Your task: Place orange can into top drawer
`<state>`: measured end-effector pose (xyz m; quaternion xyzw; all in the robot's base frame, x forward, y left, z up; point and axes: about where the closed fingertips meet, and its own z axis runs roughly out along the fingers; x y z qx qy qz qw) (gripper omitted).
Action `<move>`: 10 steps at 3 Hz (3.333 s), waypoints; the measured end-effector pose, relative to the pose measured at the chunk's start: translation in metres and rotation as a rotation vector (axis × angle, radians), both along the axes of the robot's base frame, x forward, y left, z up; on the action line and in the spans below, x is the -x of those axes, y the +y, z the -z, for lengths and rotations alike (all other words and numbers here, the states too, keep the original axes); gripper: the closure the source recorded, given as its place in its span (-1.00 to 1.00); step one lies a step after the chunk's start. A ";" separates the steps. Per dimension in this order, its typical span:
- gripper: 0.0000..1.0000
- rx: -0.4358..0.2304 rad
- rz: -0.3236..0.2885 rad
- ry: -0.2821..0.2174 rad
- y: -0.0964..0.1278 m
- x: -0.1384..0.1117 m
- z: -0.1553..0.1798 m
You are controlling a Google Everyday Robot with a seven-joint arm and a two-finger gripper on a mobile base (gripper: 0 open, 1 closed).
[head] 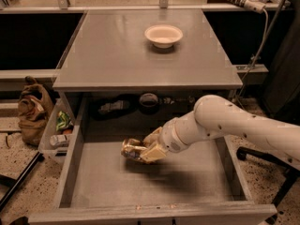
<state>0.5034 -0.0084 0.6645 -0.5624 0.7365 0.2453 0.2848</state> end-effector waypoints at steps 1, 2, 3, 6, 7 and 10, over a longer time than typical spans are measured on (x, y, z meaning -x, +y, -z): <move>1.00 0.058 0.036 0.009 -0.009 0.003 0.009; 1.00 0.080 0.065 0.017 -0.016 0.006 0.016; 1.00 0.058 0.087 0.030 -0.022 0.008 0.026; 0.18 -0.006 0.099 0.053 -0.024 0.011 0.034; -0.28 -0.006 0.099 0.053 -0.024 0.011 0.034; -1.00 -0.006 0.098 0.053 -0.024 0.011 0.034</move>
Offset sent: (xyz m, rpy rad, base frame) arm -0.0075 -0.0286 -0.0243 -0.1065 0.0255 -0.1059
